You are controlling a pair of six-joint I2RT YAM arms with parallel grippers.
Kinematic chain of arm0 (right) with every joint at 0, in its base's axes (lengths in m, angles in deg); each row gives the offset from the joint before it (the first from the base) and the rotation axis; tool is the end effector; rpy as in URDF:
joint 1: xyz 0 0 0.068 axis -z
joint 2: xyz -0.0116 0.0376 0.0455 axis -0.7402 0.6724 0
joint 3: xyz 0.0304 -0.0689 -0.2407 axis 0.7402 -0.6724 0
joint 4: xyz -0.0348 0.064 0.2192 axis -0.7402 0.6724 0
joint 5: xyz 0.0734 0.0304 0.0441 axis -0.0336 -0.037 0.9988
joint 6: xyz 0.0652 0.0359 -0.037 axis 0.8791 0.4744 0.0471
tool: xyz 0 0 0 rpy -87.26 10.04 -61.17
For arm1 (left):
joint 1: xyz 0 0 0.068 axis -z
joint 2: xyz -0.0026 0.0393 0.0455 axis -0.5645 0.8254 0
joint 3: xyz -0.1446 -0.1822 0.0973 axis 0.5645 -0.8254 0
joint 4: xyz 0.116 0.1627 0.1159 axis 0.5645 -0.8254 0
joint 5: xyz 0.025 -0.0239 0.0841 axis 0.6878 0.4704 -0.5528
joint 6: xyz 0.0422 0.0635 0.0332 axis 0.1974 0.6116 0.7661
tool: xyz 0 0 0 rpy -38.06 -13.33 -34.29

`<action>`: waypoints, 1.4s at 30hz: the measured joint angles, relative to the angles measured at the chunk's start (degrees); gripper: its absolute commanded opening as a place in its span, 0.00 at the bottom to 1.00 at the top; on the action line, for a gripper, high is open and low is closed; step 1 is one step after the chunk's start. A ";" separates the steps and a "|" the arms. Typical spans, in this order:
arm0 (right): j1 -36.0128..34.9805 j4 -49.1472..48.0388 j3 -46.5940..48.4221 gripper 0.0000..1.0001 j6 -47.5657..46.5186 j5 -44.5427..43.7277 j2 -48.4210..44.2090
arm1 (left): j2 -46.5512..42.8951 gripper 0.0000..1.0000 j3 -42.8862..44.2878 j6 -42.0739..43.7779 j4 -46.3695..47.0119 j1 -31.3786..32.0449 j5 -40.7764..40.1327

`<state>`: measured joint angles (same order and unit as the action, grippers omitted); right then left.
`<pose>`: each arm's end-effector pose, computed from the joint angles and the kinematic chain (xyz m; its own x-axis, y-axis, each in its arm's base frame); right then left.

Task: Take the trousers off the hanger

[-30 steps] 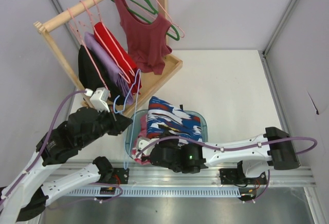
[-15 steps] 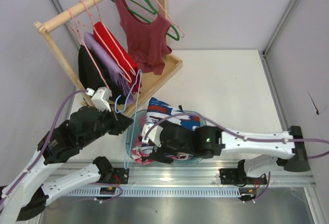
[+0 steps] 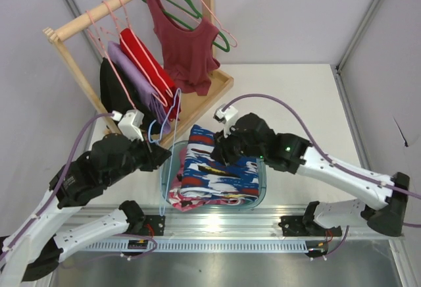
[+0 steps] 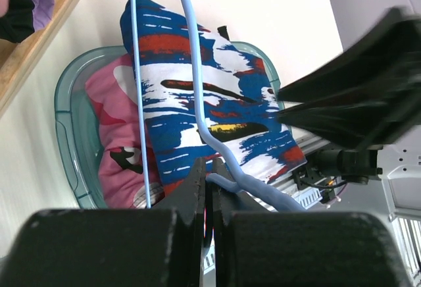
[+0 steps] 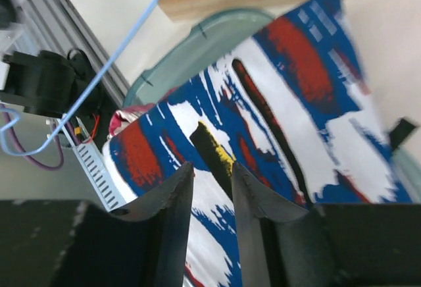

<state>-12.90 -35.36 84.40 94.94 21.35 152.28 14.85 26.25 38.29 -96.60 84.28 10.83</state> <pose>0.1325 0.2405 0.3286 -0.4502 -0.3059 -0.8389 -0.8005 0.5545 0.2274 0.0881 -0.0804 0.3454 -0.6499 -0.2442 -0.7198 0.2578 0.8200 -0.5110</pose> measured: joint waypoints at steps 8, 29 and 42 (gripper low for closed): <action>-6.29 -8.85 -6.21 0.36 5.31 -2.43 14.86 | 2.25 0.00 0.02 -0.31 -0.07 0.00 0.04; -8.46 -11.19 -11.63 0.93 14.05 -15.82 -11.69 | 12.33 0.00 3.23 -6.08 5.79 0.00 1.40; -19.80 -4.35 -9.38 0.96 8.46 -32.92 -18.36 | 32.28 0.00 20.15 -31.85 4.33 0.98 -7.26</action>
<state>-32.70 -39.71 75.03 103.40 -11.57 133.92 47.13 46.41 6.44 -92.28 85.26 3.57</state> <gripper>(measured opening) 0.959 0.029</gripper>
